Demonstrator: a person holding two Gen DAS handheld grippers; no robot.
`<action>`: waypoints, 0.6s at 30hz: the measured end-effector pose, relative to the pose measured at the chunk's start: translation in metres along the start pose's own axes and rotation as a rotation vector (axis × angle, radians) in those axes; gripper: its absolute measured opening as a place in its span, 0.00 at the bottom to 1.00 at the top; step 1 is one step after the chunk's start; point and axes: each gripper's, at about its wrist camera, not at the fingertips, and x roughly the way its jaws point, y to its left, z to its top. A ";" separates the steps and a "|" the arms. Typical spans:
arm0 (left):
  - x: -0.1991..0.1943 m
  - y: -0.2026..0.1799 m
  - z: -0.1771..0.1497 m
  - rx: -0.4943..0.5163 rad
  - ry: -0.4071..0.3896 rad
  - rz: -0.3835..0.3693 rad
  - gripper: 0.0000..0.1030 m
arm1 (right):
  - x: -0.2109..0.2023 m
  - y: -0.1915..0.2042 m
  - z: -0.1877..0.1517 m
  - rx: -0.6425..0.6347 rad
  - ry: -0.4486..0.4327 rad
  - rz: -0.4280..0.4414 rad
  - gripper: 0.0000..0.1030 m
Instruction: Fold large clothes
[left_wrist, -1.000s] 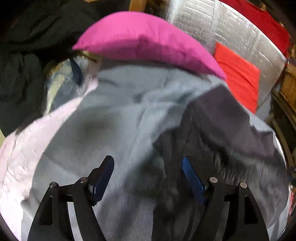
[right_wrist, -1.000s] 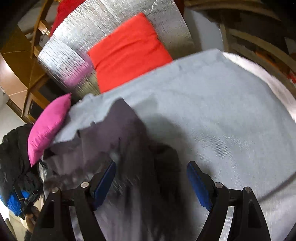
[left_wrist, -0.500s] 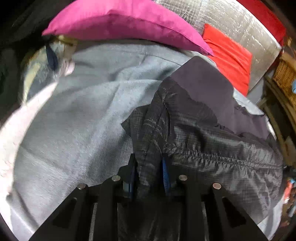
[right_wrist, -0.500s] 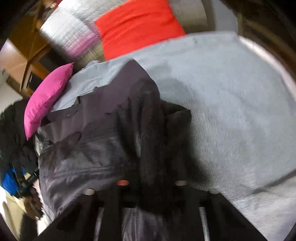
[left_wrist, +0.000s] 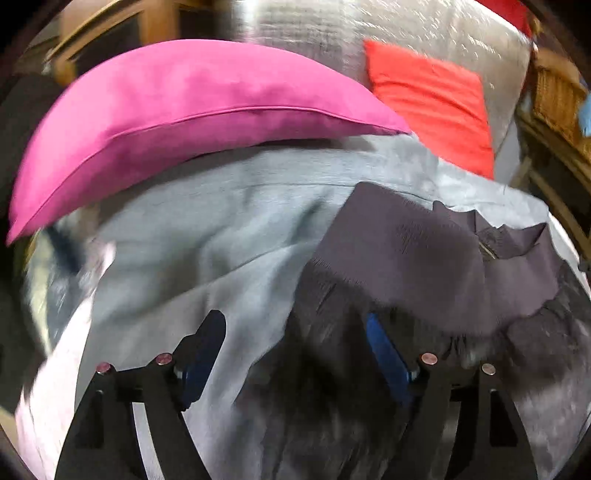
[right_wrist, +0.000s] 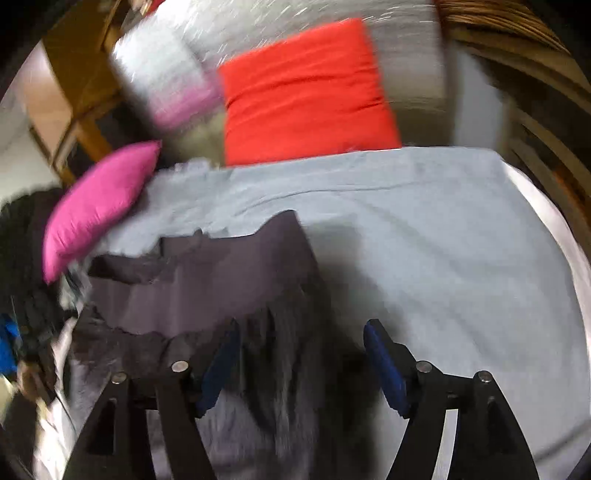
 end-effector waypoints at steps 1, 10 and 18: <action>0.008 -0.007 0.007 0.028 0.014 -0.015 0.77 | 0.009 0.003 0.006 -0.032 0.016 -0.008 0.71; 0.052 -0.032 0.042 0.074 0.038 0.019 0.03 | 0.071 0.007 0.028 -0.060 0.121 -0.027 0.22; 0.079 0.001 0.028 -0.091 0.077 0.135 0.00 | 0.039 -0.002 0.030 -0.013 -0.038 -0.170 0.15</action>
